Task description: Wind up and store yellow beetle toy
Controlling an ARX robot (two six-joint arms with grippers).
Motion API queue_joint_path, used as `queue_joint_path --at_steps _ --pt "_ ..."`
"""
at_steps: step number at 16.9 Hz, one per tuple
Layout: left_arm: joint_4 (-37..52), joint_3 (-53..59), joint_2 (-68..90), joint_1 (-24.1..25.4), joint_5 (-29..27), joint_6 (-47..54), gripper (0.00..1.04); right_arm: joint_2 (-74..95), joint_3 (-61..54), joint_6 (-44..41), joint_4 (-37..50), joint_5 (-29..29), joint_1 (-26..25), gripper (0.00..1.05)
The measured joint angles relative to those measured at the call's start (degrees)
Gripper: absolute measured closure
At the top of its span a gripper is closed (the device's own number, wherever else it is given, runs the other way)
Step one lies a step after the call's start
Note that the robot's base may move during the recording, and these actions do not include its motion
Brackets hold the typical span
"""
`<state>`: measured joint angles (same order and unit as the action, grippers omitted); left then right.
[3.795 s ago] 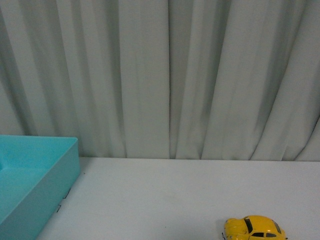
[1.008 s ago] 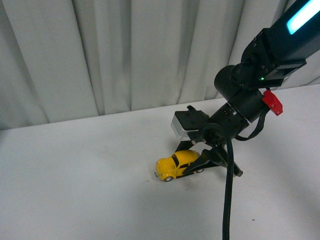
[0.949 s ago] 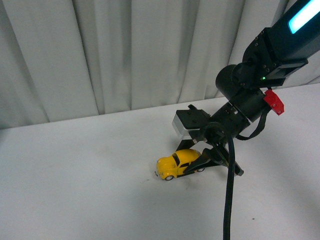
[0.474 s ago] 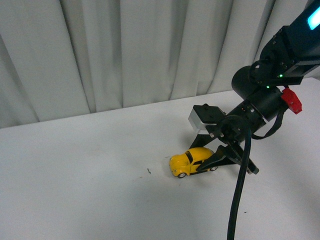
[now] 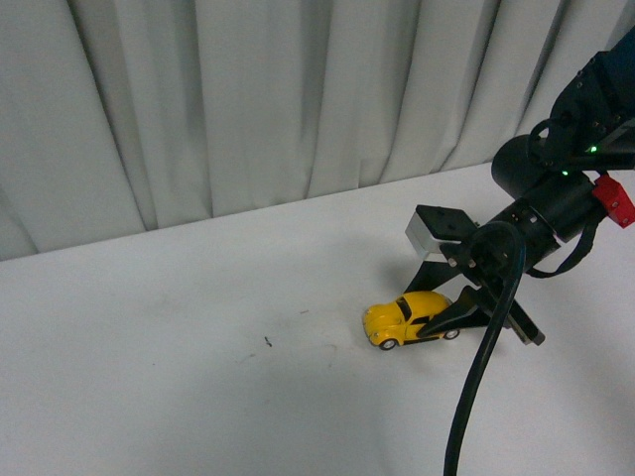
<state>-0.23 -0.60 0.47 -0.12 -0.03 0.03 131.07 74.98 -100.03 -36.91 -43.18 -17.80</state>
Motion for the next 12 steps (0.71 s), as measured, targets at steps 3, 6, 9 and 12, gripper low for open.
queue_joint_path --at_steps 3,6,9,12 --pt "0.0 0.0 0.0 0.0 0.0 0.0 0.07 -1.1 -1.4 -0.1 -0.6 0.8 -2.2 0.63" --pt "0.0 0.0 0.0 0.0 0.0 0.0 0.07 -1.7 -2.1 -0.1 -0.3 1.2 -3.1 0.63" --pt "0.0 0.0 0.0 0.0 0.0 0.0 0.07 -2.2 -2.6 -0.1 0.9 1.2 -3.2 0.63" --pt "0.0 0.0 0.0 0.0 0.0 0.0 0.07 -2.2 -2.8 0.0 3.0 1.5 -3.2 0.32"
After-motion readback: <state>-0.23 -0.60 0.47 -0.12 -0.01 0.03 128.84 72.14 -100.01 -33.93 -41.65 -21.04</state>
